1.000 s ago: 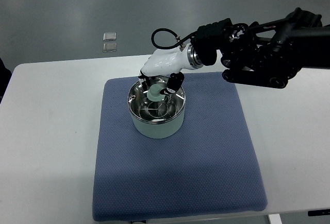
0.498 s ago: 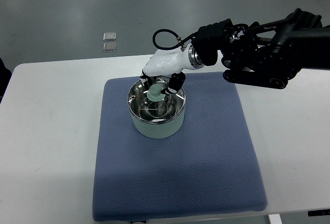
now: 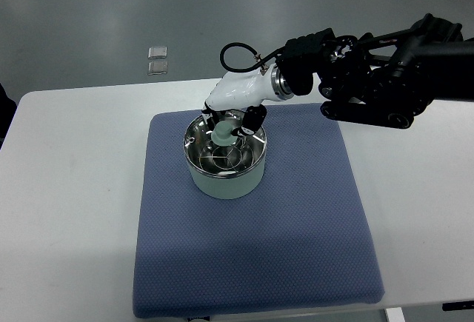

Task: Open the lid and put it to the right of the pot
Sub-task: 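Tighten the right hand's grip on the knob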

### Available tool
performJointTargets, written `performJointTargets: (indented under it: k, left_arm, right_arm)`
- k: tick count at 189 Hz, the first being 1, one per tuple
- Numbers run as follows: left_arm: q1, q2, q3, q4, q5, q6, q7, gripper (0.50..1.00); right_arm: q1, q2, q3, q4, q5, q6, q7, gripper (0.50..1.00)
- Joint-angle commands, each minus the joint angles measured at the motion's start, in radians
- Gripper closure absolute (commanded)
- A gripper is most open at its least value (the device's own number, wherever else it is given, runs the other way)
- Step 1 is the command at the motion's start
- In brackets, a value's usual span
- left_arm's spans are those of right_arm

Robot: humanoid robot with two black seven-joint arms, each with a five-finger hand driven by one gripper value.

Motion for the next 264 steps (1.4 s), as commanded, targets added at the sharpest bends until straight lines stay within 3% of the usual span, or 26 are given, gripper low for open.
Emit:
performJointTargets:
  k: [1, 105, 161, 163, 181, 182, 264]
  left_arm:
    - [0.001, 0.0, 0.0, 0.0, 0.0, 0.0, 0.0, 0.5]
    - [0.0, 0.0, 0.0, 0.0, 0.0, 0.0, 0.0, 0.5]
    - [0.0, 0.0, 0.0, 0.0, 0.0, 0.0, 0.0, 0.5]
    - [0.001, 0.0, 0.0, 0.0, 0.0, 0.0, 0.0, 0.5]
    - [0.0, 0.0, 0.0, 0.0, 0.0, 0.0, 0.0, 0.5]
    - [0.0, 0.0, 0.0, 0.0, 0.0, 0.0, 0.0, 0.5]
    - [0.0, 0.0, 0.0, 0.0, 0.0, 0.0, 0.0, 0.5]
  right_arm:
    - [0.0, -0.001, 0.001, 0.0, 0.0, 0.0, 0.0, 0.836]
    - [-0.001, -0.003, 0.003, 0.008, -0.001, 0.001, 0.003, 0.84]
    - [-0.009, -0.001, 0.003, 0.006, -0.003, 0.003, 0.002, 0.912]
    - [-0.011, -0.001, 0.003, 0.005, -0.007, 0.005, 0.002, 0.942]
    - [-0.012, -0.001, 0.003, 0.005, -0.007, 0.005, 0.002, 0.967]
    - [-0.012, -0.003, 0.003, 0.005, -0.007, 0.006, 0.002, 1.0]
    - [-0.001, -0.02, 0.006, 0.015, -0.017, 0.006, 0.012, 1.0]
